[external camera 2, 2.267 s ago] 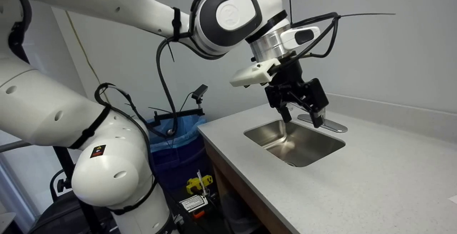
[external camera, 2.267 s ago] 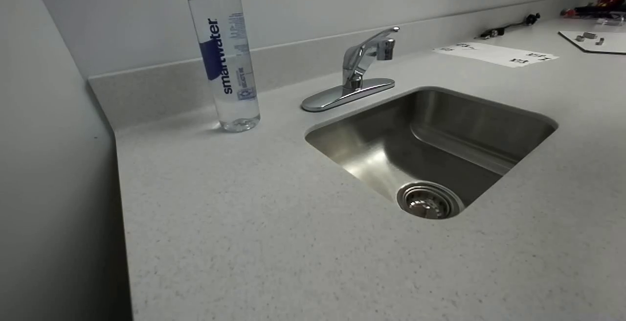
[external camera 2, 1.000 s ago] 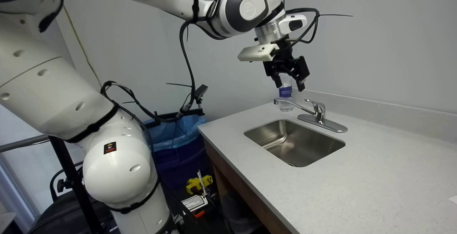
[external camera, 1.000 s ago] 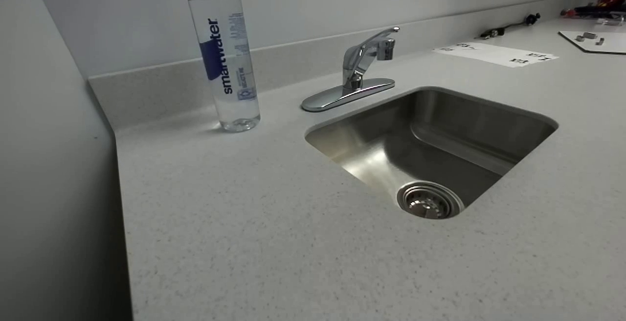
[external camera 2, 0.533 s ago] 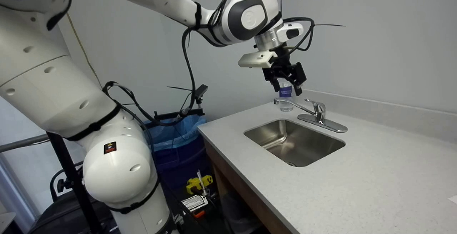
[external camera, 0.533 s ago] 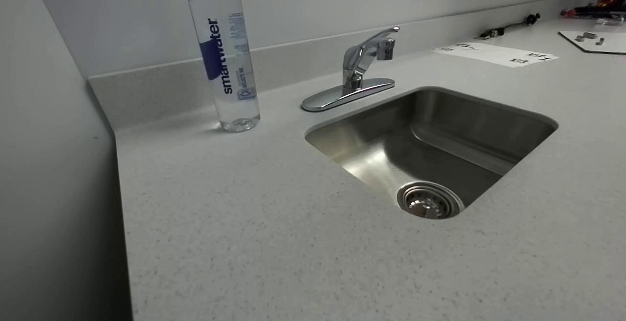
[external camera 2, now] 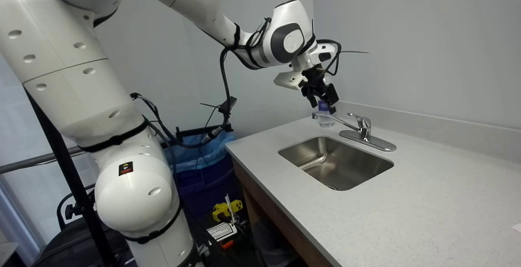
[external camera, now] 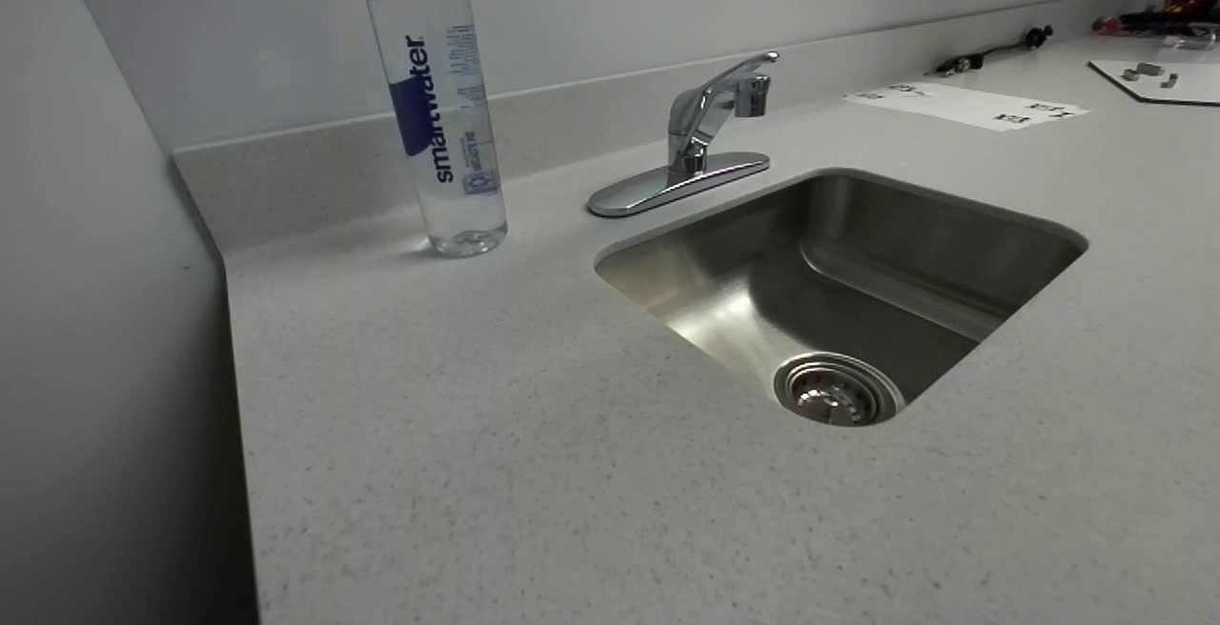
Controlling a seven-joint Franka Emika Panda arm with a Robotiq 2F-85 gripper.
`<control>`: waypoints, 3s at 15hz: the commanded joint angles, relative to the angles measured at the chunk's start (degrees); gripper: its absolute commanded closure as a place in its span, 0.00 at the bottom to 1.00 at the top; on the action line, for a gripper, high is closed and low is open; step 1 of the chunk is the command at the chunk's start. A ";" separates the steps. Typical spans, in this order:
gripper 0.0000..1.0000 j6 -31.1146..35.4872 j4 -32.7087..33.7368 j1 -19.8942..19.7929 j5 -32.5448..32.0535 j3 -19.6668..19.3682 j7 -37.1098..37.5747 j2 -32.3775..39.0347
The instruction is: Move the tap nozzle to the right
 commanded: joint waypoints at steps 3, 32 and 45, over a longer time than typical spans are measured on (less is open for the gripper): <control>0.00 0.19 10.25 1.19 -4.78 0.28 12.71 11.12; 0.00 -6.94 20.55 11.13 -7.73 -6.37 28.64 24.63; 0.00 -8.50 13.53 5.59 -18.45 -16.83 30.78 20.29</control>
